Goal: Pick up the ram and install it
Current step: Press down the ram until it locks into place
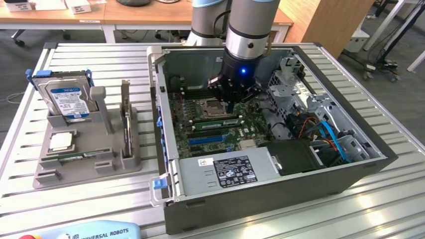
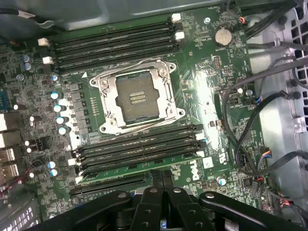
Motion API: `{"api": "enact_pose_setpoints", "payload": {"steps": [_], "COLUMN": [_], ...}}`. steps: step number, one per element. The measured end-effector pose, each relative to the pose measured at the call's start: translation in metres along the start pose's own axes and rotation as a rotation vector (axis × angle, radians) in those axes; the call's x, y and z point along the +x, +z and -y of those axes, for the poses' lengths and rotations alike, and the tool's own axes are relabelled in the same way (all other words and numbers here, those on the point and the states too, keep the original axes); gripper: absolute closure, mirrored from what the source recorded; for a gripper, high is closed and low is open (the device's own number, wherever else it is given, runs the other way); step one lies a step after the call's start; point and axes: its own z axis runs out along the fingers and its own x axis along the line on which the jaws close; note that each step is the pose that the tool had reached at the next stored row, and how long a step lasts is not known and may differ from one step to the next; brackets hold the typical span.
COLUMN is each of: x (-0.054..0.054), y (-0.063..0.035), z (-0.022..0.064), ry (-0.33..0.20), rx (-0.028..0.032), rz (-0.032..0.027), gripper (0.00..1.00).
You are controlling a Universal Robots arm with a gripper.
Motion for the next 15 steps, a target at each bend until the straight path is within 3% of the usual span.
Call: {"api": "enact_pose_setpoints", "payload": {"steps": [5, 15], "x": [0.0, 0.0], "y": [0.0, 0.0], "z": [0.0, 0.0], "ry": [-0.075, -0.093], "rx": [-0.0023, -0.0029], "rz": [-0.0024, -0.0032], "gripper": [0.9, 0.9]}}
